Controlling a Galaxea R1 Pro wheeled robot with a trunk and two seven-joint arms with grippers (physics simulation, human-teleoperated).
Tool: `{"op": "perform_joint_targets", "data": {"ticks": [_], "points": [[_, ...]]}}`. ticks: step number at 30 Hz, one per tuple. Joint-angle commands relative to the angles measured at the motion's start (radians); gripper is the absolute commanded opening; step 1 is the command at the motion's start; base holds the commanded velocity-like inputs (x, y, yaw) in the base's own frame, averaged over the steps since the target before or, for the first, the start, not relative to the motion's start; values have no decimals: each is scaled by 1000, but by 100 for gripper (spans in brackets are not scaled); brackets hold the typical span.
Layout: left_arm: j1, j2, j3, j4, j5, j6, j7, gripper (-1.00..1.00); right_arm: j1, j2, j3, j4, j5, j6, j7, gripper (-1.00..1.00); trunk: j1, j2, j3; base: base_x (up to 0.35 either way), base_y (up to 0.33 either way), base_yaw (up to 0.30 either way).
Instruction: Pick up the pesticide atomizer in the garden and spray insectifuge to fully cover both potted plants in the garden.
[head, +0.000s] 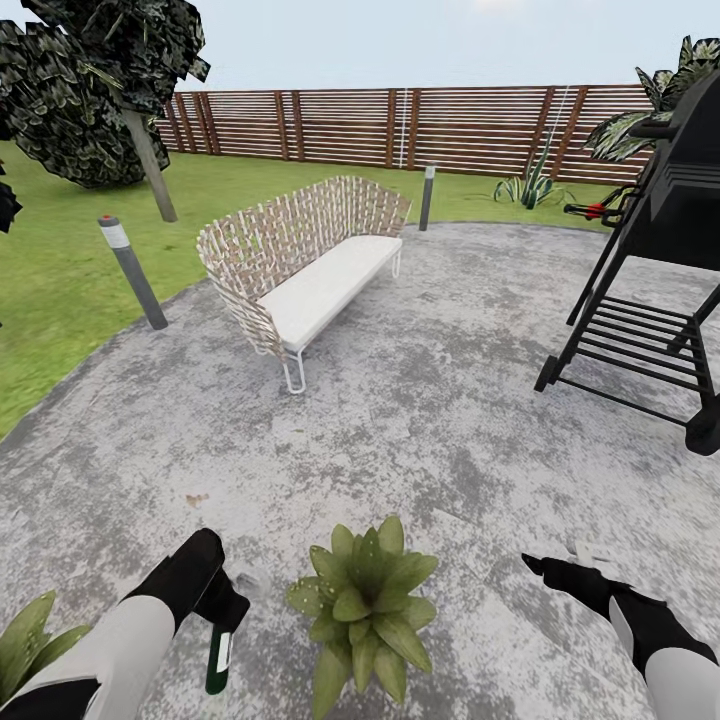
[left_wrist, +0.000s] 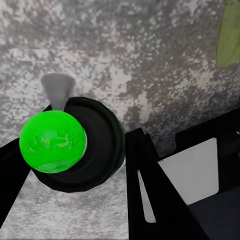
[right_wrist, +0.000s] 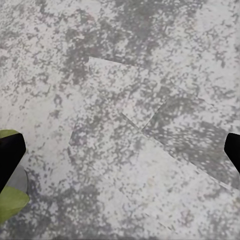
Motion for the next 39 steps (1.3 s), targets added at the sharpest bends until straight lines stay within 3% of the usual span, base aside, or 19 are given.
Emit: {"op": "perform_joint_targets", "data": {"ticks": [1,9,16,39], "points": [[0,-1,6,-5,-11,3,-10,-100,-1,0,-8,-2,5,6,8,100,0,0,-1,0,0,0],[0,-1,5,-8,-11,3,-10,-100,-1,1,-8,-2,5,6,7,100,0,0,-8,0,0,33],[0,-1,5,-8,-11,3,-10,-100,-1,1,-8,-2,5,6,7,100,27,-49,-39,0,0,99],[0,-2,7,-50,-11,3,-10,-100,-1,0,-8,-2,5,6,7,100,27,-49,-60,0,0,-32]]}}
